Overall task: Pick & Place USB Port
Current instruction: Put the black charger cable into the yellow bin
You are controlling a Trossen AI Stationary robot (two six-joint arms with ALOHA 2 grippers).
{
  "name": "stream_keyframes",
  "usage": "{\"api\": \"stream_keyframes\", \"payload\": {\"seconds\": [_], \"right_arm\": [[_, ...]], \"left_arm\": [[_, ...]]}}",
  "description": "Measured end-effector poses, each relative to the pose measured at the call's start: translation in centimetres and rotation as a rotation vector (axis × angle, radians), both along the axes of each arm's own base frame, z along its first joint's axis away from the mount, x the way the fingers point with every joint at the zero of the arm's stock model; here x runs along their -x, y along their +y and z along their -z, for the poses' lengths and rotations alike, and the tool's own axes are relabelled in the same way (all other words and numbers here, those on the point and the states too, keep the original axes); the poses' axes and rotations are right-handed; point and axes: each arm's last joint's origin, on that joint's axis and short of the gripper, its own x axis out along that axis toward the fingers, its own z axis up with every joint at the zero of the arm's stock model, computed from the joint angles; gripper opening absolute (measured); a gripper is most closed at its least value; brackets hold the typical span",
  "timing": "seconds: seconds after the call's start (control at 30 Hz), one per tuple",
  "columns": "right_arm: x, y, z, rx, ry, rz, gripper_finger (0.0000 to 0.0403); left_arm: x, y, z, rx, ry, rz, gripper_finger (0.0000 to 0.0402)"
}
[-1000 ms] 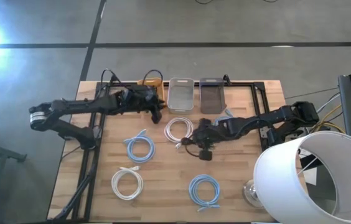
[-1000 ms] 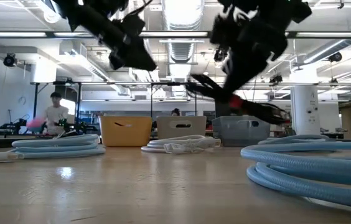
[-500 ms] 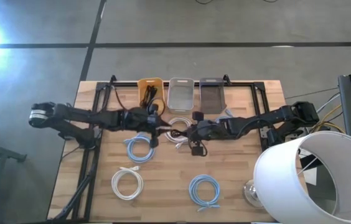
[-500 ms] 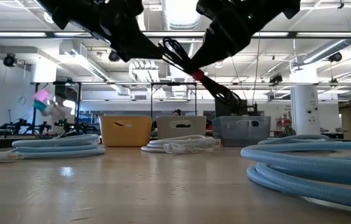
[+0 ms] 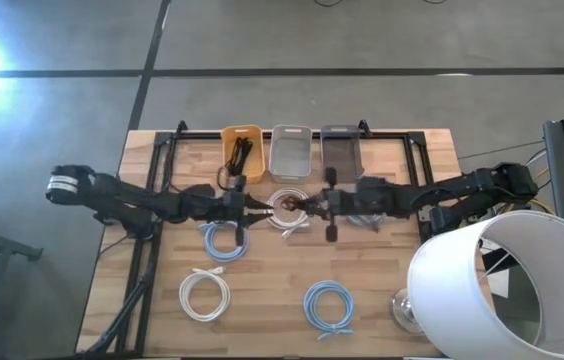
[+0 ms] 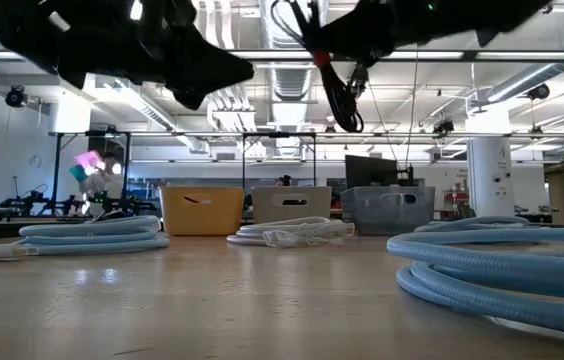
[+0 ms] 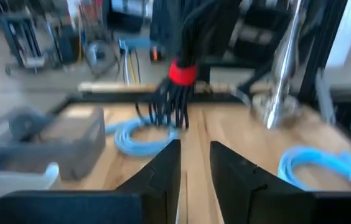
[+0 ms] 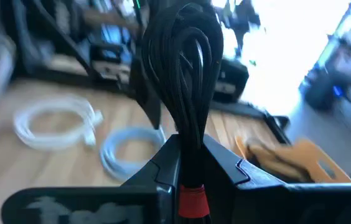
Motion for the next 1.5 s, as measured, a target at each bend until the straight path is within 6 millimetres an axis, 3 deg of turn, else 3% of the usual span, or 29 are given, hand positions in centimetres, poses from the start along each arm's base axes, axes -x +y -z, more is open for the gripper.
{"api": "stream_keyframes", "payload": {"seconds": [0.13,0.27,0.5,0.67,0.87,1.07,1.27,1.5], "right_arm": [[0.8,-1.5,1.0,-0.123,-0.173,-0.007,0.0042],[0.6,-2.3,1.7,-0.181,-0.238,-0.028,0.0041],[-1.4,-2.2,2.0,-0.222,-0.213,-0.081,0.0041],[-2.8,-2.3,2.5,-0.215,-0.163,-0.072,0.0041],[-3.3,-2.4,2.8,-0.227,-0.140,-0.068,0.0041],[-3.3,-2.4,3.0,-0.217,-0.117,-0.067,0.0041],[-3.3,-2.4,3.3,-0.223,-0.090,-0.064,0.0041],[-3.2,-2.4,3.5,-0.224,-0.069,-0.057,0.0041]], "left_arm": [[0.5,-0.1,-0.2,0.024,-0.107,0.003,0.0088],[0.2,0.0,-0.2,0.076,-0.112,-0.046,0.0087],[-1.3,0.2,0.8,0.064,-0.059,-0.116,0.0101],[-2.6,0.1,1.7,0.078,-0.012,-0.082,0.0139],[-4.5,0.1,2.0,0.069,-0.001,-0.091,0.0192],[-6.4,0.1,1.3,0.047,-0.022,-0.088,0.0213],[-7.5,0.1,1.3,0.053,-0.023,-0.100,0.0197],[-7.7,0.2,2.1,0.102,0.007,-0.124,0.0105]]}}
